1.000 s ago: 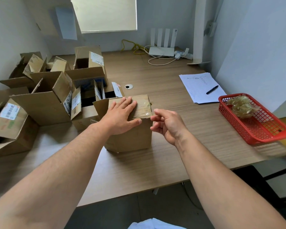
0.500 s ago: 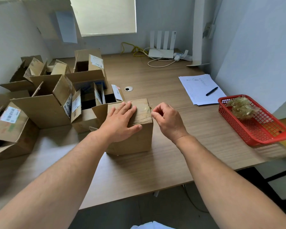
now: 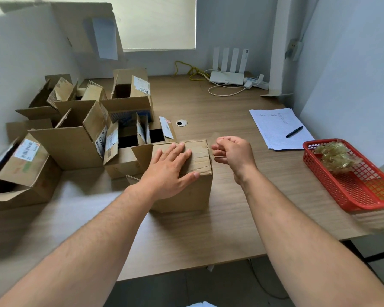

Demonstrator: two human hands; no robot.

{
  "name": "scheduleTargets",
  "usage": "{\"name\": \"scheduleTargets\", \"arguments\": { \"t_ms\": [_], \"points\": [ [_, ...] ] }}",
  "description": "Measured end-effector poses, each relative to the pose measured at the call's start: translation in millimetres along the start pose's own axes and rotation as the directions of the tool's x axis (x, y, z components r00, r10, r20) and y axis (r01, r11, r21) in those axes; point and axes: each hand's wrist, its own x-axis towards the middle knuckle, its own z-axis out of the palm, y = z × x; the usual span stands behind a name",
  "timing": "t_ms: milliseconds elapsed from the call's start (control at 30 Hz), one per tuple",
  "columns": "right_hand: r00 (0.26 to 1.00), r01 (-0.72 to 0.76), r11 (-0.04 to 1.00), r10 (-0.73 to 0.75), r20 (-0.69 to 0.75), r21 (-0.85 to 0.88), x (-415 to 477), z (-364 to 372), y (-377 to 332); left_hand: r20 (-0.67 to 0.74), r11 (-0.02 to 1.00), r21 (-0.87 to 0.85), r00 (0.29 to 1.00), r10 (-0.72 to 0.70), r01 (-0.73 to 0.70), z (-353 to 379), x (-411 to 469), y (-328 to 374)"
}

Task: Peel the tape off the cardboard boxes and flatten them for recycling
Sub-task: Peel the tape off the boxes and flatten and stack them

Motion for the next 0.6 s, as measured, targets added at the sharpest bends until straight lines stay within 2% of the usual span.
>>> {"name": "scheduleTargets", "arguments": {
  "t_ms": [100,200,233,267,333,433,533,600],
  "points": [
    [0.997,0.081,0.983,-0.077,0.031,-0.163,0,-2,6,0.003,1.000,0.007,1.000,0.004,-0.004,0,2,2],
    [0.984,0.168,0.894,-0.174,0.025,-0.414,1,0,15,0.001,1.000,0.019,1.000,0.004,-0.004,0,4,2],
    [0.984,0.162,0.885,-0.176,0.009,-0.437,1,0,17,0.001,1.000,0.024,1.000,0.002,-0.002,0,4,1],
    [0.989,0.136,0.910,-0.148,0.000,-0.392,1,-2,18,-0.001,1.000,0.028,1.000,0.001,-0.001,0,4,1],
    [1.000,0.015,0.981,-0.013,0.007,-0.192,-1,-4,21,-0.010,1.000,0.023,1.000,0.001,-0.001,1,4,2],
    [0.991,-0.120,0.992,0.117,0.062,0.039,-6,-3,21,-0.018,0.999,0.033,1.000,0.007,-0.007,3,0,-1],
    [0.991,-0.113,0.990,0.106,0.080,0.087,-10,1,15,-0.074,0.999,0.038,0.997,0.005,-0.002,4,-8,-4],
    [0.994,-0.075,0.992,0.066,0.090,0.103,-12,7,7,-0.169,1.000,-0.009,0.986,-0.014,0.013,3,-15,-4]
  ]
}}
